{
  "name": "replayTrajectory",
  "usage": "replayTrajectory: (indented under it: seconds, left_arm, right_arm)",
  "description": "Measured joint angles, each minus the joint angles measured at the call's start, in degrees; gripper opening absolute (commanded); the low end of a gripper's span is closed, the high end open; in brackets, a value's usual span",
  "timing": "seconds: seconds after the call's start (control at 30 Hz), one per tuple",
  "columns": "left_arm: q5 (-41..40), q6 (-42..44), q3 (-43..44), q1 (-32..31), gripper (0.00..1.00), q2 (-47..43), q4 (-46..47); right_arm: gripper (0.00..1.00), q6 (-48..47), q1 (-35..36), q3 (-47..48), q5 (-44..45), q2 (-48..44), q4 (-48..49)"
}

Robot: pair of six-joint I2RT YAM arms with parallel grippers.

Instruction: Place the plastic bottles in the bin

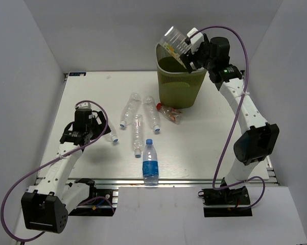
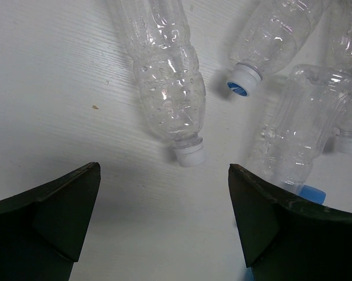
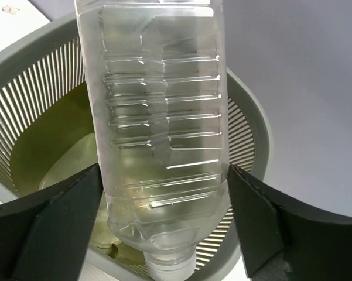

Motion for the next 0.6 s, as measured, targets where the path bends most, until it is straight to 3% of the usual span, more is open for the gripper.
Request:
replayTrajectory:
  seconds: [0.33, 0.37, 0.4, 0.43, 0.47, 0.5, 0.6]
  left_arm:
    - [0.2, 0.1, 0.0, 0.0, 1.0, 0.0, 0.0]
    - [0.2, 0.1, 0.0, 0.0, 1.0, 0.0, 0.0]
    - [0.2, 0.1, 0.0, 0.0, 1.0, 0.0, 0.0]
    - [0.3, 0.1, 0.0, 0.0, 1.0, 0.0, 0.0]
    - [0.3, 0.1, 0.0, 0.0, 1.0, 0.0, 0.0]
    - [0.3, 0.1, 0.0, 0.0, 1.0, 0.0, 0.0]
    - [0.4, 0.1, 0.0, 0.0, 1.0, -0.1, 0.1]
  right_arm:
    - [0.9, -1.8, 0.0, -2.0, 0.5, -1.4, 0.4]
    - [0.78, -1.8, 0.0, -2.5, 0.3, -1.7, 0.5]
    - [0.35, -2.0, 0.0, -2.9, 0.3, -2.1, 0.8]
    - [0.07, -2.0, 0.0, -3.3, 0.3, -2.4, 1.2]
    - [0.33, -1.7, 0.0, -3.8, 0.4, -2.6, 1.9]
    - [0.88, -1.1, 0.0, -4.1, 0.6, -3.0, 2.4]
    - [0.9, -1.3, 0.0, -5.1, 1.3, -3.7, 3.5]
